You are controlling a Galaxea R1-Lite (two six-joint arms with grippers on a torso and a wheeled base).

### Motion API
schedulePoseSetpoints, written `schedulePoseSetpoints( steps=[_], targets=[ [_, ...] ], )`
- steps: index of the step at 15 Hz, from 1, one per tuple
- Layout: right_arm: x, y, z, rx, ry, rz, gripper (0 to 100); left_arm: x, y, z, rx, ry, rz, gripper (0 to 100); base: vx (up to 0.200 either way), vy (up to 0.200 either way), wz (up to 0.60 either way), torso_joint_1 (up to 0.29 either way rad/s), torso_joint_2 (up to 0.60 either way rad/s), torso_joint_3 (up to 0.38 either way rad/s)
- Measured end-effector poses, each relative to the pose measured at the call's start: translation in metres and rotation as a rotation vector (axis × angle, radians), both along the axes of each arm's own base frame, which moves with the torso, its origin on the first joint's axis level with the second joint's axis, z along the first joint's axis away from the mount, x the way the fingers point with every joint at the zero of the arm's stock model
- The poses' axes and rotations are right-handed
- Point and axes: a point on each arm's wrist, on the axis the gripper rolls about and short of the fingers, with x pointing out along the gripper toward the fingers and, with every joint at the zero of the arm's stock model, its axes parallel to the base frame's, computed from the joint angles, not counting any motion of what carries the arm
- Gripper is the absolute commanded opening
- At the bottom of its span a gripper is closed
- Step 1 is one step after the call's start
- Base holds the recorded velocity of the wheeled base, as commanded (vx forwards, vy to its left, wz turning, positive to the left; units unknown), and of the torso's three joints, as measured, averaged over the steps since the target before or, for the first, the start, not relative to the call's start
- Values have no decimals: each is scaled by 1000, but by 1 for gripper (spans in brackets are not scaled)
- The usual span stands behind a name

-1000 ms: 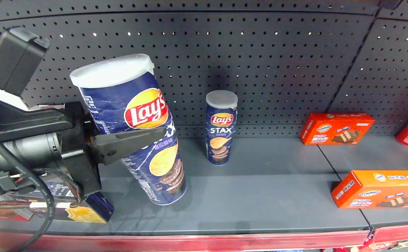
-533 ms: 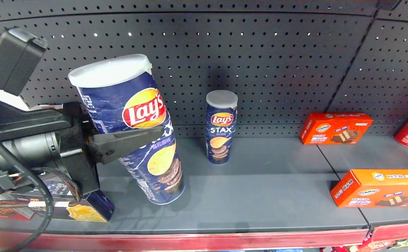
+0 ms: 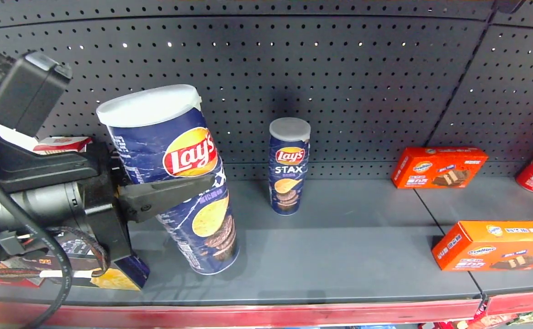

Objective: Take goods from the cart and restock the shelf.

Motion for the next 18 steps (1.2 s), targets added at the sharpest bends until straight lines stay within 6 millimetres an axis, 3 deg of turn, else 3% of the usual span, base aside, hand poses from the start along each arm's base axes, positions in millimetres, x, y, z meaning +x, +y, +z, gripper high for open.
schedulePoseSetpoints(
  steps=[3,6,9,13,18],
  targets=[
    [19,3,67,37,23,116,100,5,-2,2,-3,-6,-2,0,0,0,0,0,0,0],
    [56,14,110,48,30,287,100,12,-1,5,-9,-12,17,0,0,0,0,0,0,0],
    [97,28,128,49,19,398,100,15,2,5,-14,-1,33,0,0,0,0,0,0,0],
    [160,47,133,-24,25,456,100,17,6,6,-19,4,4,0,0,0,0,0,0,0],
    [239,81,151,-51,-37,693,100,19,10,8,-25,-2,6,0,0,0,0,0,0,0]
  ],
)
